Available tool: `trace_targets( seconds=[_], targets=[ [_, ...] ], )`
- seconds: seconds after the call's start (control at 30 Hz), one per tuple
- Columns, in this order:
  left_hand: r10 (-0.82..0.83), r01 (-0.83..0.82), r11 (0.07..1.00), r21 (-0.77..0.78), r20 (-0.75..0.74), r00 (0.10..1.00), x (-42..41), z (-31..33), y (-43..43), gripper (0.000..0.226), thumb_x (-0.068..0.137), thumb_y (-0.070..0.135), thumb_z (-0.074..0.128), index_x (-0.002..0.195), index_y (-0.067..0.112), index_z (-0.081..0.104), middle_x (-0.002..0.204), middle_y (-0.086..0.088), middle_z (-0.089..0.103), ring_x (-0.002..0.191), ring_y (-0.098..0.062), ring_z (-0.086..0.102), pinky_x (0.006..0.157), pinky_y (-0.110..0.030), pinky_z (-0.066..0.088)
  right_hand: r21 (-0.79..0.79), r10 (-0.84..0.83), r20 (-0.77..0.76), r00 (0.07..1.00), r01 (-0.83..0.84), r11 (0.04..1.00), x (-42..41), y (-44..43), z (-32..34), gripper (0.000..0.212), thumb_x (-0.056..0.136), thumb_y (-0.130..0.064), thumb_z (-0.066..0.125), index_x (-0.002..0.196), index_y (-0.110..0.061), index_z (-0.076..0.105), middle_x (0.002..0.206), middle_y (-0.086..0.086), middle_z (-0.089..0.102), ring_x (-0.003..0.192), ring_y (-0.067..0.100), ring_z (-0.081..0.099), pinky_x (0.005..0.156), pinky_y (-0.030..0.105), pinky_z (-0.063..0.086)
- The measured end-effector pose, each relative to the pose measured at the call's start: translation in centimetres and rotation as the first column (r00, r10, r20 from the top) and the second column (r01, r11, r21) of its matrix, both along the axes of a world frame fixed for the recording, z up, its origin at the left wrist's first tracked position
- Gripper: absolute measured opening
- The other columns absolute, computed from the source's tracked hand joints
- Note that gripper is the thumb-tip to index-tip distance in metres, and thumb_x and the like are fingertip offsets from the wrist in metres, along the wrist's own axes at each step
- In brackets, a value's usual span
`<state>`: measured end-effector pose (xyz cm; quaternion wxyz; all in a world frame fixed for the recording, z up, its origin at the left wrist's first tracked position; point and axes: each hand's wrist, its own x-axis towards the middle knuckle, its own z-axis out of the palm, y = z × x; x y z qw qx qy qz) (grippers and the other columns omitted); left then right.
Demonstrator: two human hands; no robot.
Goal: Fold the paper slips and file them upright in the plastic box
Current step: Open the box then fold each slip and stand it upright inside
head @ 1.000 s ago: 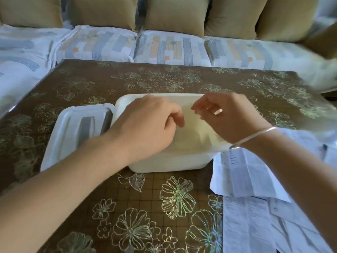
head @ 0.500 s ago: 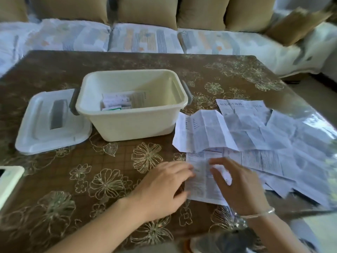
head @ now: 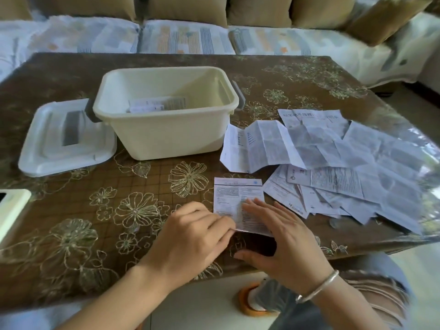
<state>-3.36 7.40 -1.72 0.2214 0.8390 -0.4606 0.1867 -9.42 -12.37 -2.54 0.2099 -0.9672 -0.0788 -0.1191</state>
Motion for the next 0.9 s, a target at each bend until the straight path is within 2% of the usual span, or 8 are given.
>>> trace_targets(
  seconds=[0.1, 0.17, 0.27, 0.37, 0.47, 0.57, 0.8, 0.9],
  targets=[
    [0.119, -0.14, 0.98, -0.14, -0.15, 0.982, -0.8, 0.1, 0.6, 0.015, 0.094, 0.024, 0.056, 0.083, 0.019, 0.065, 0.065, 0.011, 0.062, 0.054, -0.008, 0.057, 0.06, -0.025, 0.048, 0.162, -0.069, -0.03, 0.997, 0.073, 0.984, -0.3, 0.2, 0.6, 0.056, 0.074, -0.072, 0.05, 0.108, -0.03, 0.063, 0.103, -0.017, 0.069, 0.094, 0.001, 0.062, 0.081, 0.022, 0.053],
    [0.164, -0.228, 0.948, -0.223, -0.272, 0.948, -1.0, 0.4, 0.8, 0.017, 0.095, 0.031, 0.054, 0.086, 0.021, 0.064, 0.062, 0.011, 0.061, 0.047, -0.005, 0.053, 0.047, -0.019, 0.04, 0.262, -0.105, -0.074, 0.992, 0.121, 0.958, -0.3, 0.4, 0.8, 0.052, 0.079, -0.073, 0.046, 0.094, -0.025, 0.061, 0.084, -0.011, 0.069, 0.077, 0.008, 0.064, 0.065, 0.031, 0.054],
    [0.198, -0.312, 0.909, -0.277, -0.374, 0.906, -0.9, 0.5, 0.7, 0.014, 0.095, 0.031, 0.056, 0.086, 0.023, 0.064, 0.055, 0.013, 0.055, 0.041, -0.003, 0.046, 0.041, -0.009, 0.023, 0.394, -0.172, -0.082, 0.982, 0.19, 0.899, -0.3, 1.0, 1.0, 0.04, 0.079, -0.066, 0.049, 0.088, -0.028, 0.06, 0.08, -0.015, 0.069, 0.079, 0.003, 0.065, 0.067, 0.022, 0.053],
    [0.287, -0.394, 0.894, -0.214, -0.403, 0.869, -0.3, 0.0, 0.5, 0.011, 0.094, 0.032, 0.061, 0.084, 0.027, 0.063, 0.05, 0.013, 0.052, 0.044, -0.008, 0.048, 0.042, -0.013, 0.027, 0.441, -0.248, -0.11, 0.963, 0.27, 0.856, 0.3, 1.9, 0.8, 0.038, 0.076, -0.062, 0.052, 0.101, -0.034, 0.056, 0.086, -0.017, 0.069, 0.083, -0.005, 0.062, 0.067, 0.008, 0.046],
    [0.343, -0.421, 0.898, -0.132, -0.389, 0.855, 0.1, -0.6, 0.2, 0.008, 0.09, 0.031, 0.067, 0.083, 0.028, 0.065, 0.049, 0.017, 0.047, 0.044, -0.005, 0.047, 0.044, -0.023, 0.038, 0.406, -0.302, -0.052, 0.952, 0.296, 0.864, 0.8, 2.4, 0.0, 0.039, 0.082, -0.043, 0.067, 0.115, -0.037, 0.048, 0.088, -0.02, 0.061, 0.085, 0.001, 0.058, 0.064, 0.011, 0.041],
    [0.375, -0.43, 0.897, -0.102, -0.34, 0.862, 0.2, -0.6, -0.1, 0.007, 0.086, 0.029, 0.071, 0.082, 0.028, 0.065, 0.053, 0.019, 0.043, 0.047, -0.003, 0.045, 0.043, -0.024, 0.04, 0.284, -0.33, 0.053, 0.942, 0.303, 0.91, 0.7, 2.6, -0.7, 0.045, 0.079, -0.033, 0.073, 0.12, -0.027, 0.056, 0.081, -0.03, 0.046, 0.087, 0.007, 0.048, 0.069, 0.021, 0.034],
    [0.424, -0.436, 0.9, -0.012, -0.216, 0.88, 0.3, -0.9, -0.5, 0.006, 0.086, 0.026, 0.07, 0.087, 0.023, 0.065, 0.073, 0.01, 0.057, 0.044, -0.011, 0.047, 0.035, -0.027, 0.039, 0.167, -0.344, 0.149, 0.927, 0.319, 0.933, 1.1, 2.8, -1.6, 0.038, 0.083, -0.036, 0.071, 0.117, -0.025, 0.059, 0.082, -0.017, 0.055, 0.087, 0.009, 0.039, 0.07, 0.023, 0.028],
    [0.437, -0.444, 0.896, 0.014, -0.205, 0.876, 0.1, -1.0, -0.6, 0.01, 0.085, 0.025, 0.069, 0.093, 0.021, 0.064, 0.08, 0.008, 0.058, 0.044, -0.012, 0.047, 0.034, -0.025, 0.038, 0.154, -0.362, 0.152, 0.92, 0.34, 0.928, 1.4, 2.9, -1.7, 0.039, 0.082, -0.044, 0.062, 0.116, -0.025, 0.059, 0.082, -0.013, 0.057, 0.086, 0.011, 0.04, 0.071, 0.026, 0.034]
  ],
)
